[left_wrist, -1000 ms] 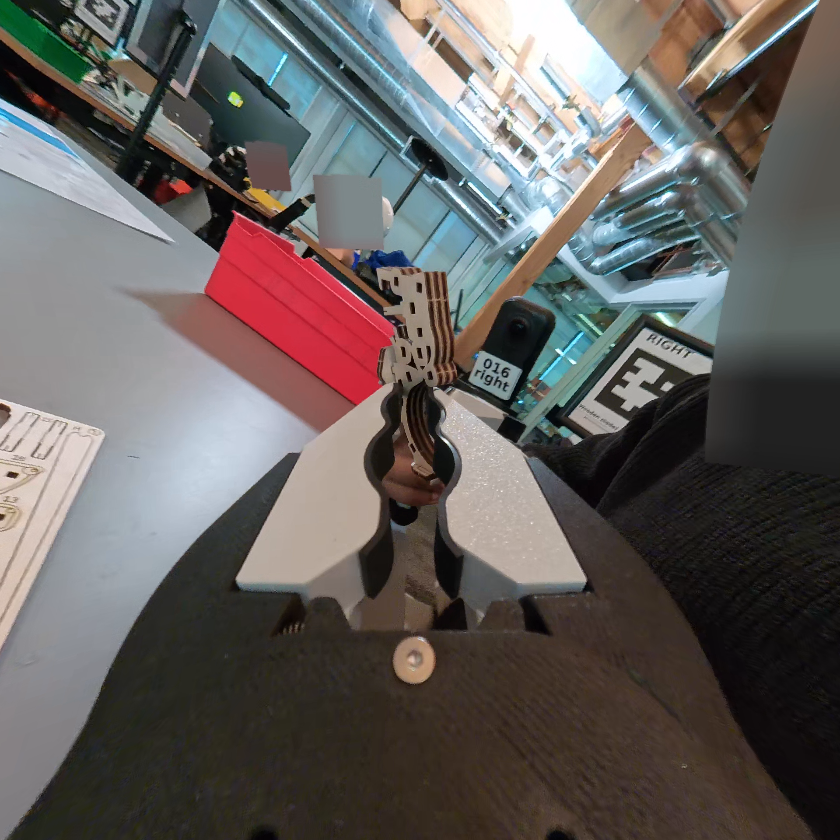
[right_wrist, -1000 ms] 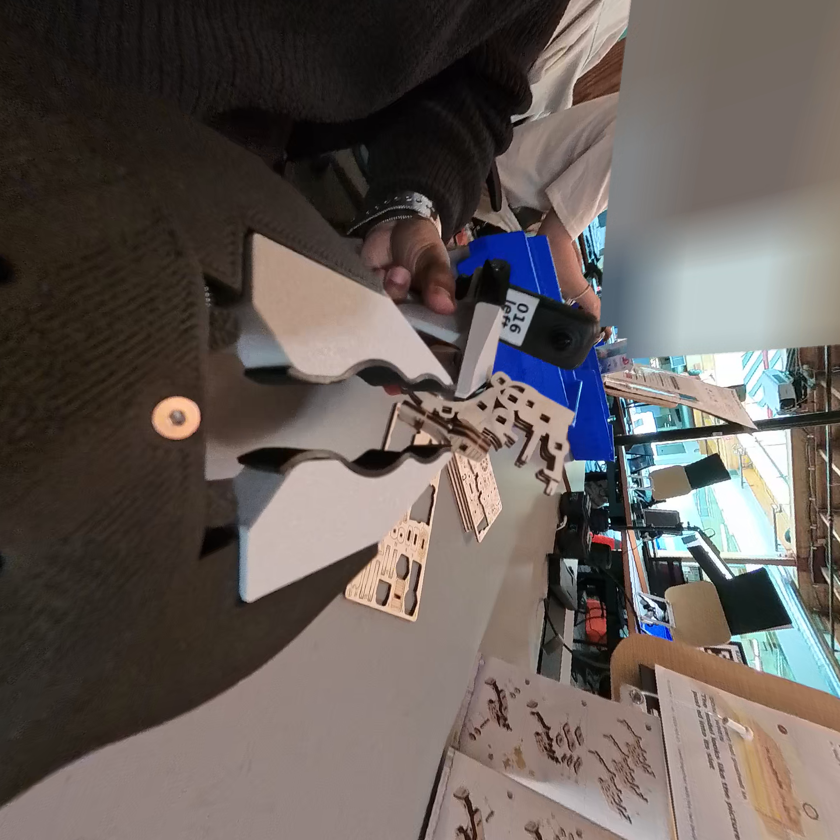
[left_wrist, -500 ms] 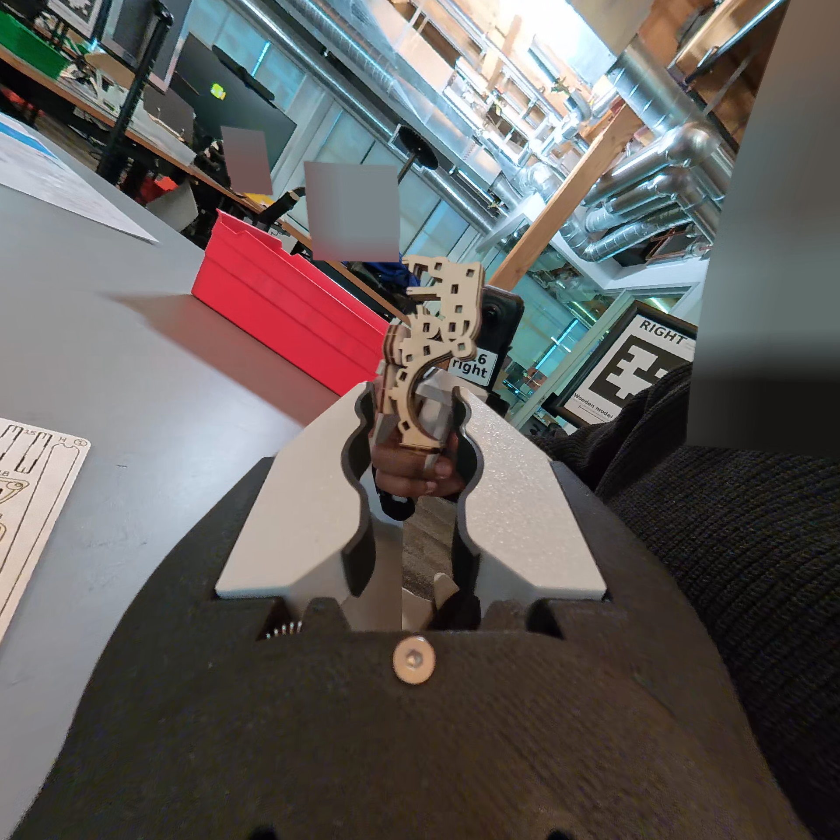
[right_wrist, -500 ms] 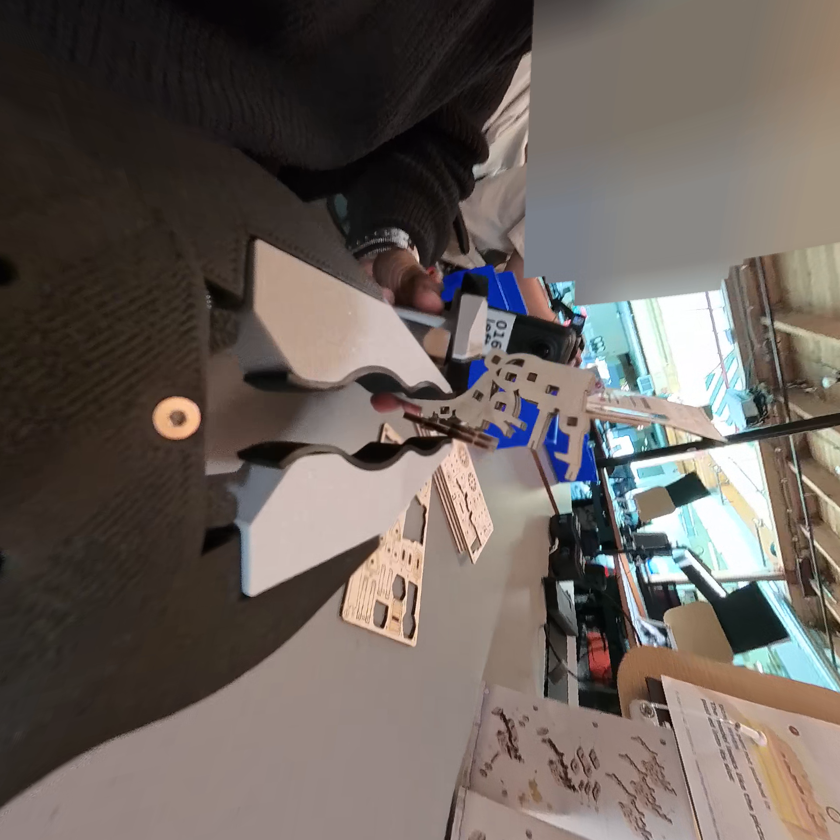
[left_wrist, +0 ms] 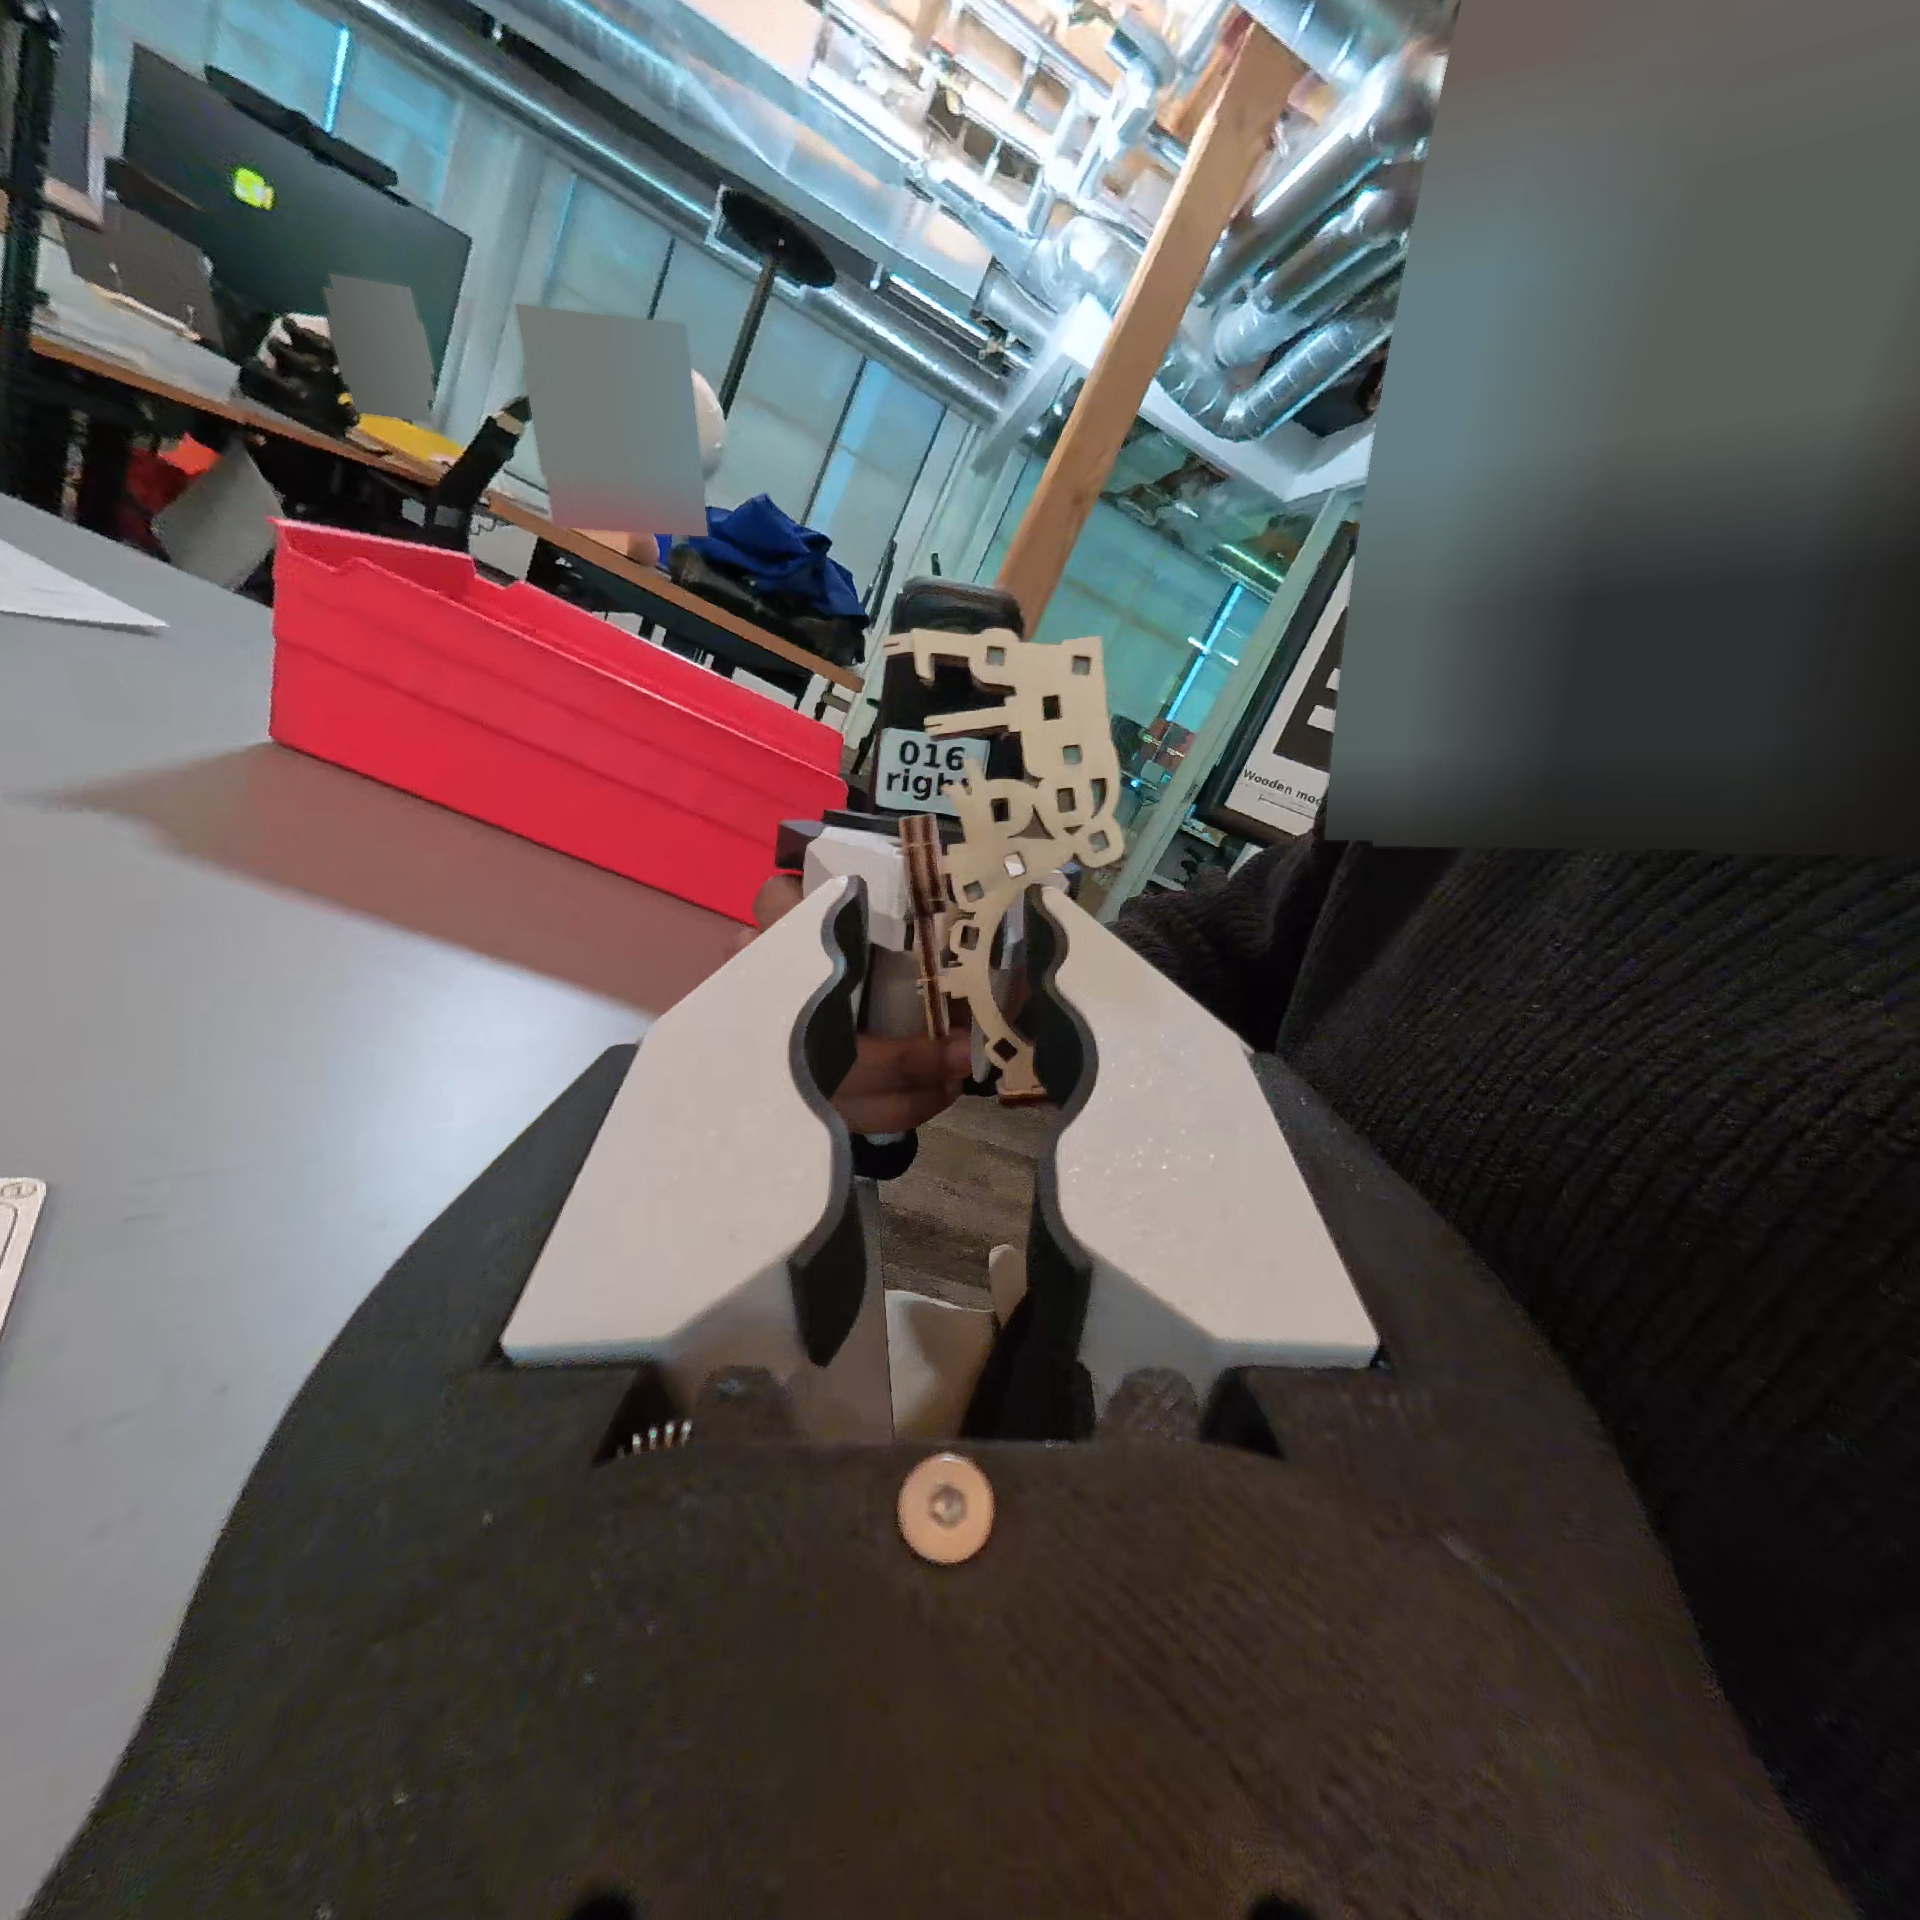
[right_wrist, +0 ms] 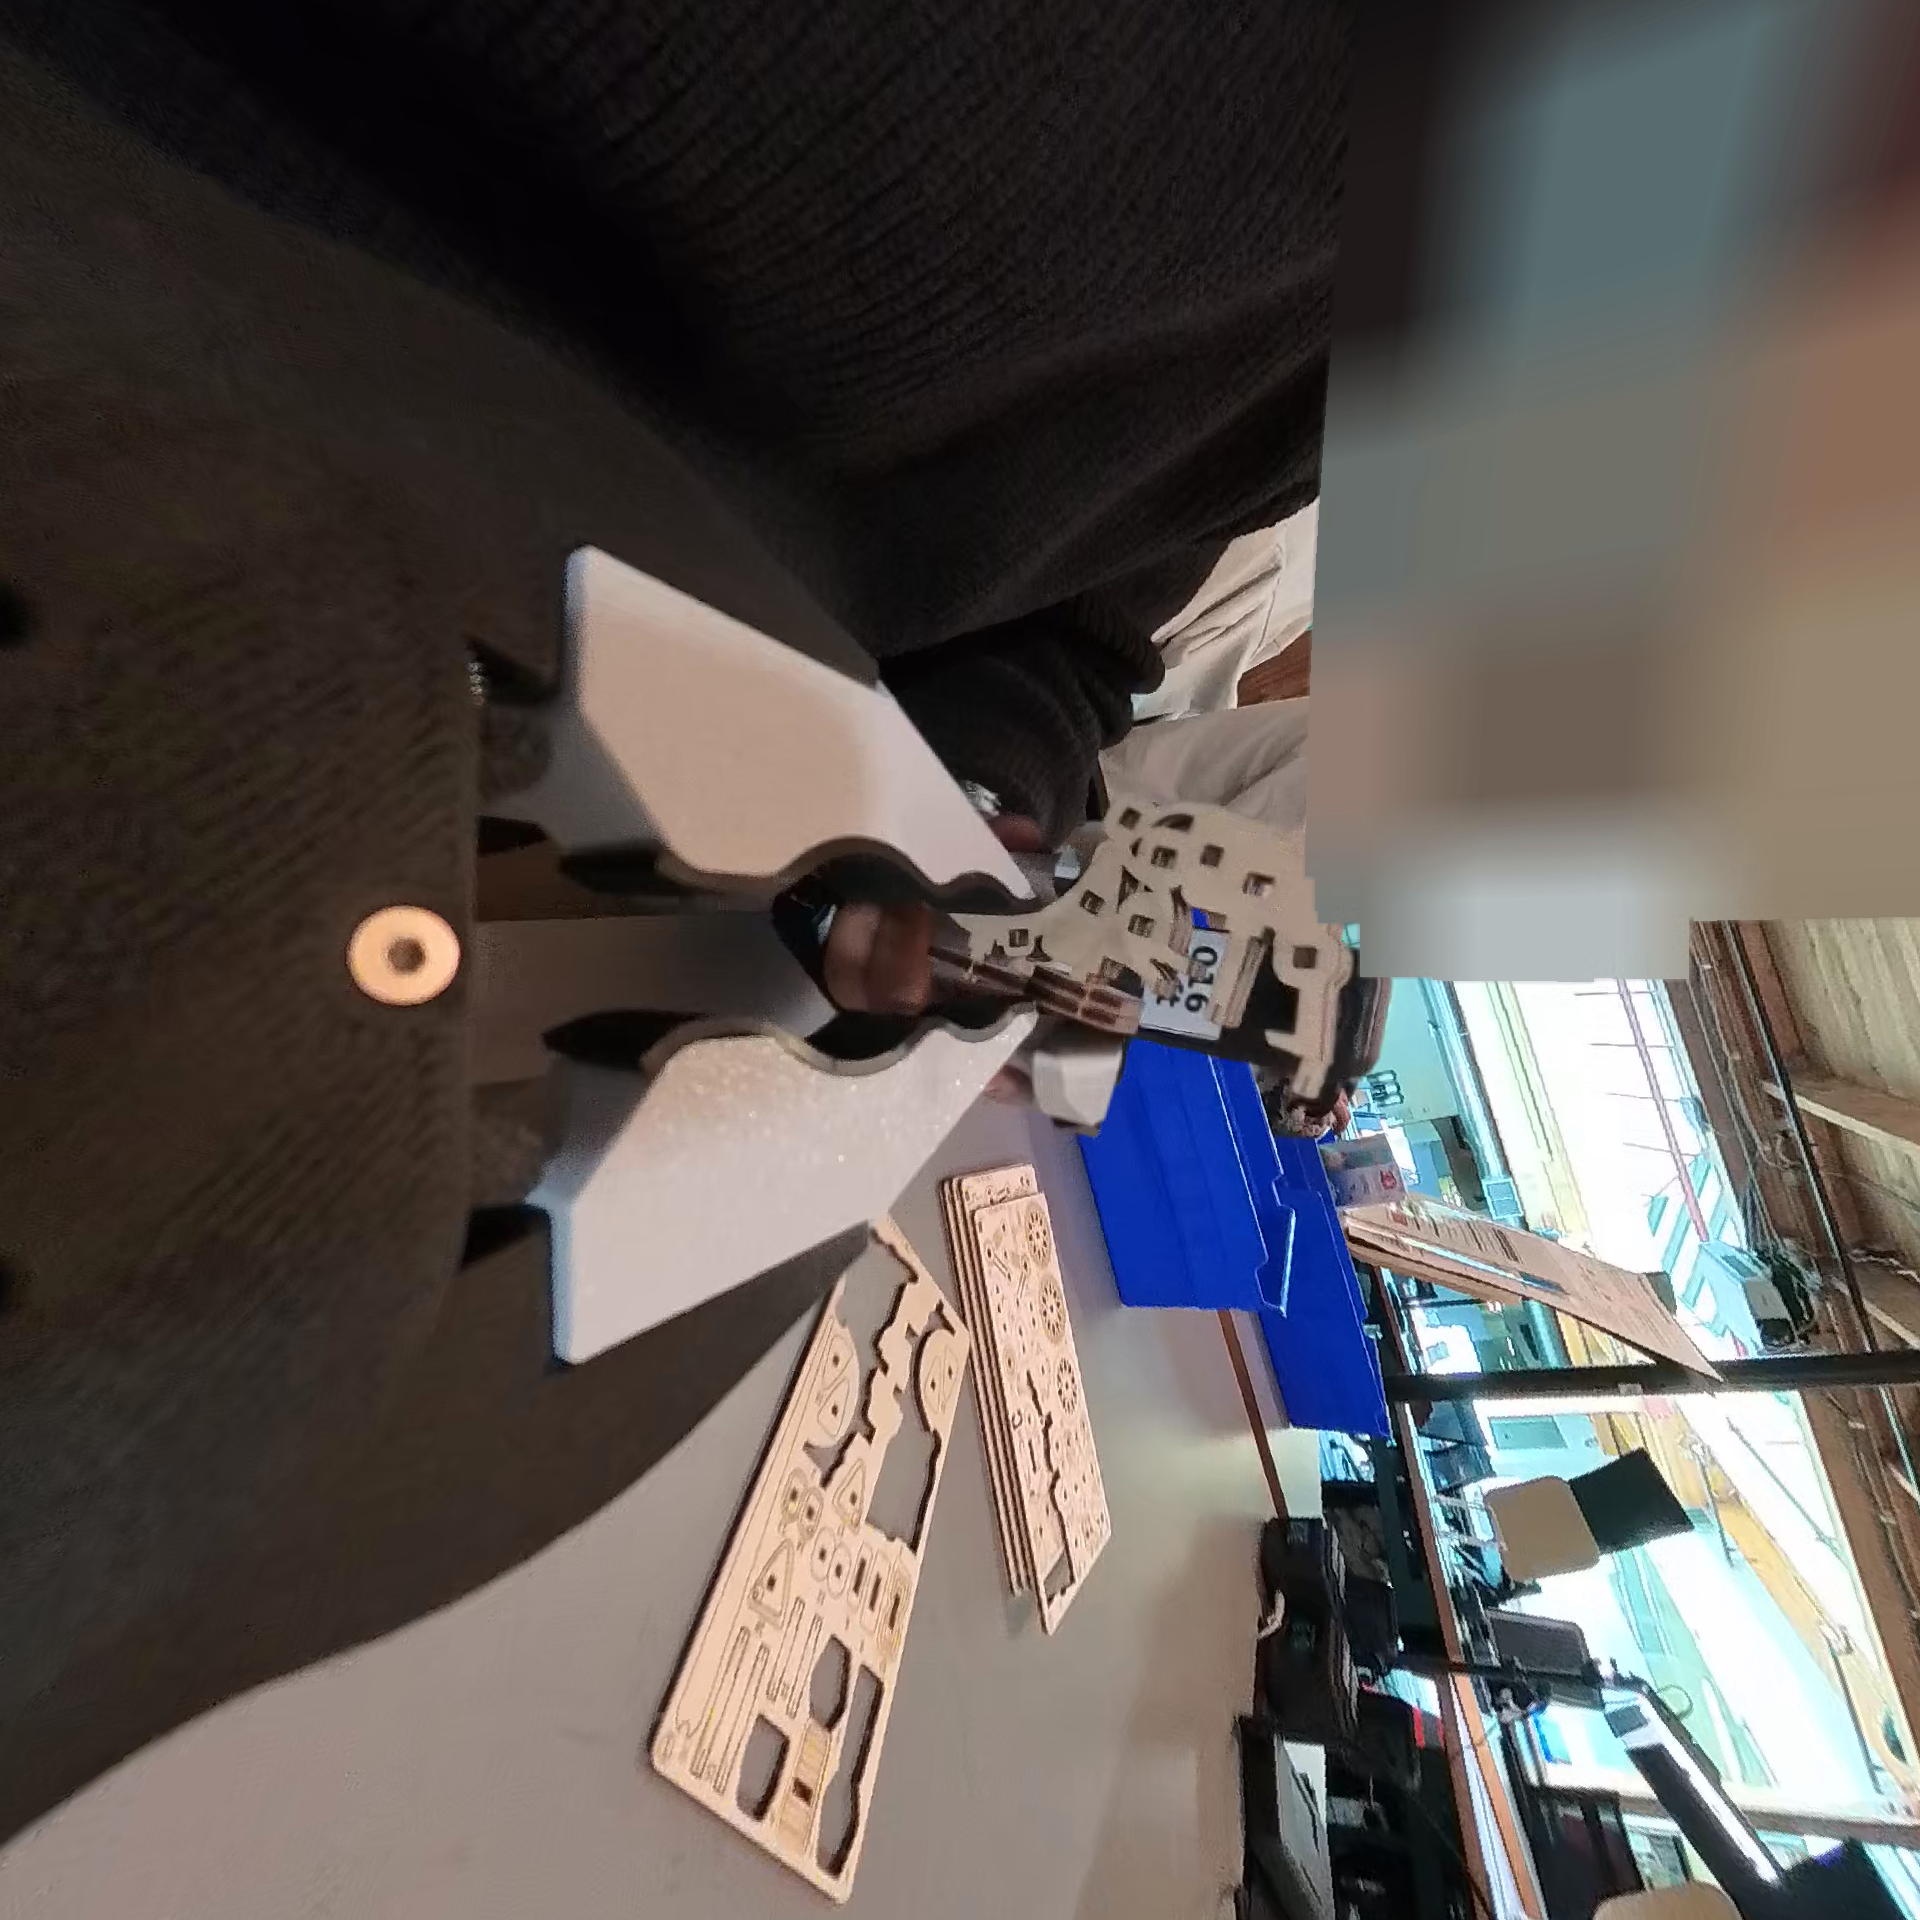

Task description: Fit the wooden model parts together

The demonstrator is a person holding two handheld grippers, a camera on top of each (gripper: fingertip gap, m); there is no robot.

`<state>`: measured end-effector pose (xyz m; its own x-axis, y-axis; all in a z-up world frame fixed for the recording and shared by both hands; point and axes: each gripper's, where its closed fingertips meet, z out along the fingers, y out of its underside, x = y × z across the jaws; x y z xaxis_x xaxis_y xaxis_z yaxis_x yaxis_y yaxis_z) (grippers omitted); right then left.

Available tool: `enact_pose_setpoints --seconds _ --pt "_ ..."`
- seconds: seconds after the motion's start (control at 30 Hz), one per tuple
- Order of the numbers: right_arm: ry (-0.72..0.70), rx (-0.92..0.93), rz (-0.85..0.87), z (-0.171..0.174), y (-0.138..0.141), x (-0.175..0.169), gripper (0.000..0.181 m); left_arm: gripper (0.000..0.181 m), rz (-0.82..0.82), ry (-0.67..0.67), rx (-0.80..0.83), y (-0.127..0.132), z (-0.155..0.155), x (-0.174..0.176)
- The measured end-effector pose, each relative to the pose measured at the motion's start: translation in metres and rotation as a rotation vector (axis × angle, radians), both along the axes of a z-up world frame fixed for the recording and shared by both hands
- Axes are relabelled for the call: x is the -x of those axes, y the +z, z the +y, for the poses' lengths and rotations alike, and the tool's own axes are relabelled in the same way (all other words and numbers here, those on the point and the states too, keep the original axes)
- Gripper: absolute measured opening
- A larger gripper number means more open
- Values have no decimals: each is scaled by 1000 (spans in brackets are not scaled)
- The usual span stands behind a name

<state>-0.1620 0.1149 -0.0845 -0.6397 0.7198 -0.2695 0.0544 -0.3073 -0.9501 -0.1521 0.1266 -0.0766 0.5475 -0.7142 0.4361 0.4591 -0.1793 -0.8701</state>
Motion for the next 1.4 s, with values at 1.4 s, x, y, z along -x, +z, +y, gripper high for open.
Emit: enact_pose_setpoints --seconds 1.4 --pt "-128 5 -102 16 -6 9 16 24 -110 -12 34 -3 6 15"
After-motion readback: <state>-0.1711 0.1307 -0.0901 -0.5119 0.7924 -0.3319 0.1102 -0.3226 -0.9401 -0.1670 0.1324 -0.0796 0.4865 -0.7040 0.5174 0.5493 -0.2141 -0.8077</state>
